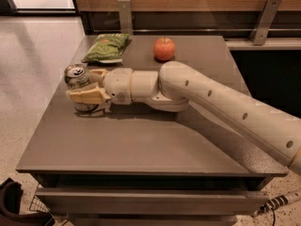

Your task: Knock 7up can over

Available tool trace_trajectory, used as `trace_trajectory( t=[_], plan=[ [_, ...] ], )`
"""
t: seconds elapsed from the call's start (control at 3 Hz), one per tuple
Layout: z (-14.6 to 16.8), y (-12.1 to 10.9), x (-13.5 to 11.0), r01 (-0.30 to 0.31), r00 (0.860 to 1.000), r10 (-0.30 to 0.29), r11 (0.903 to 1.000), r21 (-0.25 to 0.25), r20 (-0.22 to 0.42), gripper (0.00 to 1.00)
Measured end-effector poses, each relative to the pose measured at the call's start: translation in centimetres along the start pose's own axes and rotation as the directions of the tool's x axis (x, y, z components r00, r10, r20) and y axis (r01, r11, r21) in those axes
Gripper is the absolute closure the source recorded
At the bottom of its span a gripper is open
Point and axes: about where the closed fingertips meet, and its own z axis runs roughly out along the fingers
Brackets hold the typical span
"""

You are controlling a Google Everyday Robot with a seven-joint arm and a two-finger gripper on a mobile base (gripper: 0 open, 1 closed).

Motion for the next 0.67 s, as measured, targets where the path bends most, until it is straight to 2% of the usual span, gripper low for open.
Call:
trace_trajectory(
  t=[0.33, 0.67],
  plan=[
    [-0.32, -0.12, -0.17, 0.002, 0.999, -0.002, 1.0000, 0.001, -0.047, 1.00],
    [-0.75, -0.16, -0.78, 0.022, 0.983, -0.023, 0.9997, -0.010, -0.182, 1.00]
  ],
)
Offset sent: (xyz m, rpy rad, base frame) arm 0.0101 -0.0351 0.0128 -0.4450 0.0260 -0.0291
